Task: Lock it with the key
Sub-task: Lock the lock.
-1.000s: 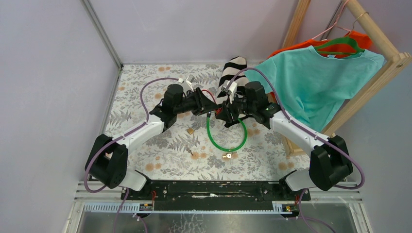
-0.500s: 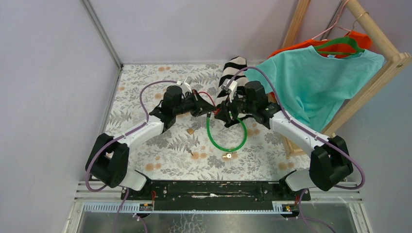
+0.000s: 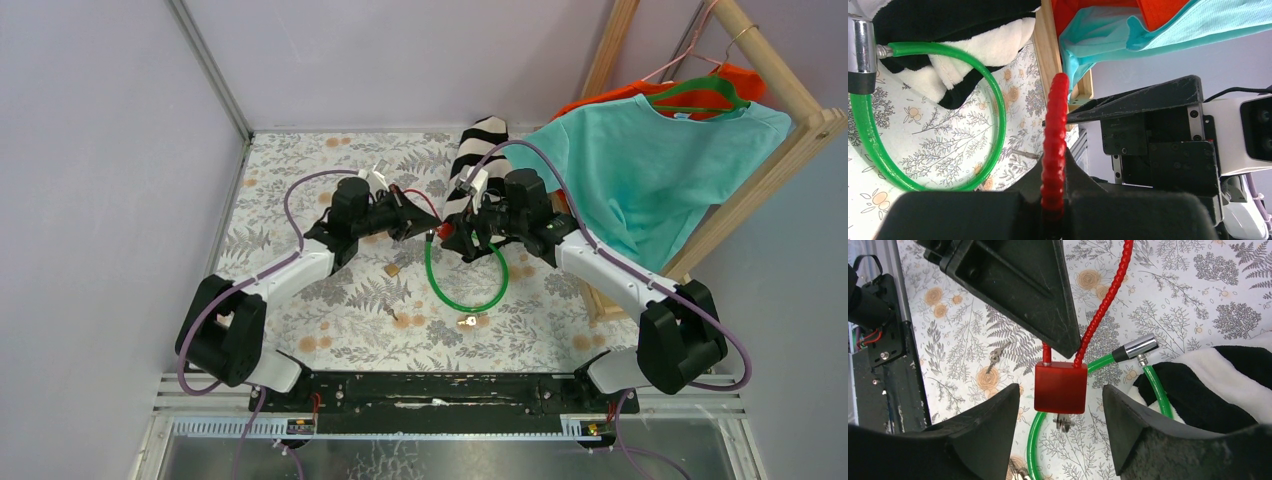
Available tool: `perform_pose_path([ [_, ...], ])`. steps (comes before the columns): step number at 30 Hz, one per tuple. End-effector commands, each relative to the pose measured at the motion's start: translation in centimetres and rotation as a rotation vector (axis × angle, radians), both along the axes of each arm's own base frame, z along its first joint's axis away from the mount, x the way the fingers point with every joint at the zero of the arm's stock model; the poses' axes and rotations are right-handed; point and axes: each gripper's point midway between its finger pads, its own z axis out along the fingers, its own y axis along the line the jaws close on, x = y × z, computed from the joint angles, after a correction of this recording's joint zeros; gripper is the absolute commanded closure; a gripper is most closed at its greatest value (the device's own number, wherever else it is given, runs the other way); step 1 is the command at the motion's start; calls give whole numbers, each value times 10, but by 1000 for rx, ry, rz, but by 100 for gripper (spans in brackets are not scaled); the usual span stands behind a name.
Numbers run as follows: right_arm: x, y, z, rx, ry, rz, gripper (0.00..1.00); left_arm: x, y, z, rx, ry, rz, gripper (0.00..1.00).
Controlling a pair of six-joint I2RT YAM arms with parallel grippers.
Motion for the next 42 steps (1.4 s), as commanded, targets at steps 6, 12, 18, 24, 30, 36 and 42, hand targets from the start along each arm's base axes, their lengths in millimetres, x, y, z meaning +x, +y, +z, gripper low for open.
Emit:
perform_pose_path([
  [6,6,0,14,20,-83,5,43,-1,2,30,-88,-65,-6,100],
  [12,7,4,16,37,-69,11,59,-1,1,28,-93,-50,-9,100],
  [18,11,4,20,46,-71,-9,75,-1,2,26,-91,-46,-5,100],
  [24,10,4,25,50,-83,-1,98,0,2,20,-77,-31,5,66],
  [30,9,6,28,54,-81,4,100,-3,-5,13,-58,-21,-9,53],
  [36,11,6,31,54,-87,-3,100,-6,-10,6,-30,-6,-20,54],
  [42,12,4,31,47,-93,-11,100,-7,-13,4,-26,-2,-29,62],
])
